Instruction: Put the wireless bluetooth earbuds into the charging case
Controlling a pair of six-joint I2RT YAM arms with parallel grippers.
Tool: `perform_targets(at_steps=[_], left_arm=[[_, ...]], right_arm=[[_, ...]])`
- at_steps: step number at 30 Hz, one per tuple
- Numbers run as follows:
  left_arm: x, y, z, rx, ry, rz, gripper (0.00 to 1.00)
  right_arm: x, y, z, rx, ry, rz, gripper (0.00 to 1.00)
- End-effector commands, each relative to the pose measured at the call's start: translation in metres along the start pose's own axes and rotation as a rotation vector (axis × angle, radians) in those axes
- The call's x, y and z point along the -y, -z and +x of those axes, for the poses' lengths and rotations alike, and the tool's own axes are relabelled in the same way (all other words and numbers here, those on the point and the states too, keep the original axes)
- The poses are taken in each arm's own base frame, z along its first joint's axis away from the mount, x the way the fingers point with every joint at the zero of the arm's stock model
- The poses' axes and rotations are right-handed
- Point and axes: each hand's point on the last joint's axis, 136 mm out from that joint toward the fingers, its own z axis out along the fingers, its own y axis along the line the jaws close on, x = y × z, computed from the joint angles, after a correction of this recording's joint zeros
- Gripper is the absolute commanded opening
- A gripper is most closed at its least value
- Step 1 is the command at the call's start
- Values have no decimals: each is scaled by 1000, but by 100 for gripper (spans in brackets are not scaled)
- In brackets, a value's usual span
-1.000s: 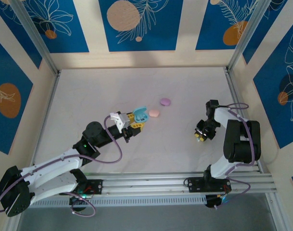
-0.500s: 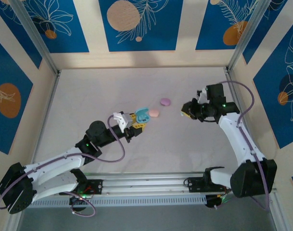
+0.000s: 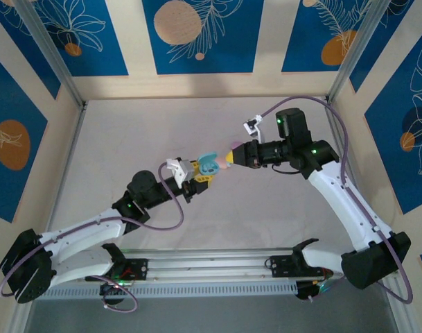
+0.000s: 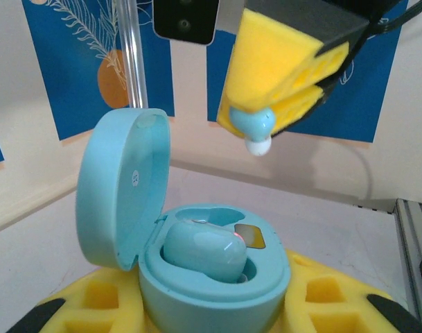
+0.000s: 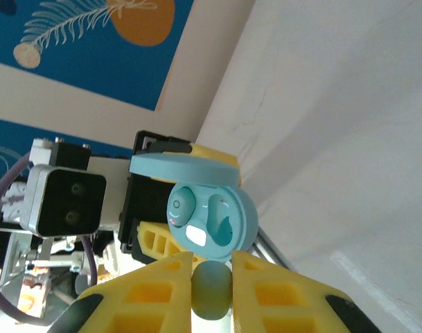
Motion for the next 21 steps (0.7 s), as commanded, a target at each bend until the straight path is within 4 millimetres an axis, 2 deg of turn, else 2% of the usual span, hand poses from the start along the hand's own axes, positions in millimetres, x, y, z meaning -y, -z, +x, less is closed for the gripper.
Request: perform_targets(at_steps=[1,8,21], left_arm=[[10,-5,-25,64,3,54,32],[16,-10,-27,60,18,95,32],[23,-12,-32,63,23,139,32]], right_arm=[[-21,0,7,-47,54,-74,19],[-27,-5,7,-64,59,-106,19],[-26,-11,2,-52,57,-98,19]])
